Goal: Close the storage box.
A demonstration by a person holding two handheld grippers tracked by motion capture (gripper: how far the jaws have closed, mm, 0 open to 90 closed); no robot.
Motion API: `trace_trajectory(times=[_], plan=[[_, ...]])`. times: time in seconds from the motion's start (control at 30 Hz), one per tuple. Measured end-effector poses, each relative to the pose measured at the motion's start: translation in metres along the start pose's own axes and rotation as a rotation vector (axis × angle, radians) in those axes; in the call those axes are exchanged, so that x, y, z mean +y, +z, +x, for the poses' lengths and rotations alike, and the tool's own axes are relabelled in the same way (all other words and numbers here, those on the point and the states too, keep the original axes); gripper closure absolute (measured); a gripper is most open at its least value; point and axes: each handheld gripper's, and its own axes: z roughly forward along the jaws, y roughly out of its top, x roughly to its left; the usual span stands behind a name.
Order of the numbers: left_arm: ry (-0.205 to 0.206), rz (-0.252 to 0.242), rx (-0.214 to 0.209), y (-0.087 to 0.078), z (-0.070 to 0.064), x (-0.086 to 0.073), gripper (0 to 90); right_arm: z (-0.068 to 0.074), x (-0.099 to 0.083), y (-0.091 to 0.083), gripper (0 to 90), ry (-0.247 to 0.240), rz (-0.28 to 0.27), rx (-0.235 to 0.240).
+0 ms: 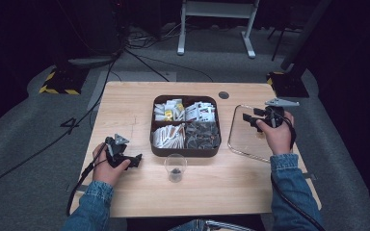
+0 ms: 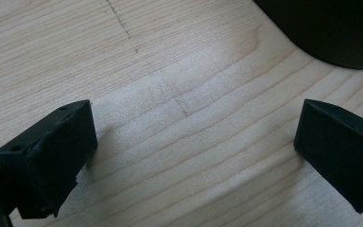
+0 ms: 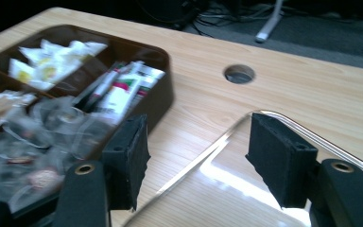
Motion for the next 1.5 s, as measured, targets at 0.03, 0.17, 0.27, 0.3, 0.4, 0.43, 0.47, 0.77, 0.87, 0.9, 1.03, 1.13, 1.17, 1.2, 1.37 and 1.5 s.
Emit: trace_trajectory(times=[0.03,0.17,0.27,0.3,0.4,0.43,0.47,0.77,0.87,0.9,1.03,1.13,1.17,1.2,1.37,1.5], plan=[[0.000,0.000,0.000,0.000,0.000,0.000,0.5,-0.002,-0.001,0.000,39.2,0.007,0.003,-0.005],[0.001,0.000,0.000,0.000,0.000,0.000,0.5,-0.018,-0.009,0.002,38.5,0.027,0.047,-0.049],[0.005,0.003,0.000,-0.001,0.000,0.000,0.5,-0.027,-0.017,0.006,43.8,0.046,0.067,-0.069],[0.007,0.003,0.001,-0.001,0.000,-0.001,0.5,-0.029,-0.019,0.008,43.8,0.041,0.070,-0.075],[0.008,0.002,0.002,-0.001,0.000,-0.001,0.5,-0.033,-0.024,0.012,40.4,0.036,0.075,-0.095],[0.008,0.002,0.002,-0.001,0.000,-0.001,0.5,-0.035,-0.026,0.014,39.5,0.031,0.075,-0.112],[0.008,0.002,0.002,-0.001,0.000,-0.001,0.5,-0.035,-0.026,0.014,39.5,0.031,0.075,-0.112],[0.008,0.002,0.002,-0.001,0.000,-0.001,0.5,-0.047,-0.045,0.023,36.5,0.102,0.164,-0.209],[0.008,0.002,0.002,-0.001,0.000,-0.001,0.5,-0.051,-0.051,0.027,37.6,0.113,0.197,-0.217],[0.009,0.003,0.002,-0.001,0.000,-0.001,0.5,-0.052,-0.053,0.027,37.9,0.112,0.205,-0.218],[0.006,0.003,-0.001,-0.001,0.000,-0.001,0.5,-0.055,-0.057,0.030,39.8,0.127,0.232,-0.205],[0.008,0.003,-0.002,-0.001,0.000,-0.001,0.5,-0.057,-0.060,0.031,44.6,0.129,0.251,-0.204],[0.008,0.003,-0.002,-0.001,0.000,-0.001,0.5,-0.057,-0.060,0.031,44.6,0.129,0.251,-0.204],[0.008,0.003,-0.002,-0.001,0.000,-0.001,0.5,-0.058,-0.062,0.032,51.3,0.119,0.268,-0.210],[0.008,0.003,-0.002,-0.001,0.000,-0.001,0.5,-0.060,-0.064,0.033,58.0,0.097,0.294,-0.203],[0.008,0.004,-0.002,-0.001,0.000,-0.001,0.5,-0.059,-0.064,0.034,58.2,0.100,0.296,-0.207]])
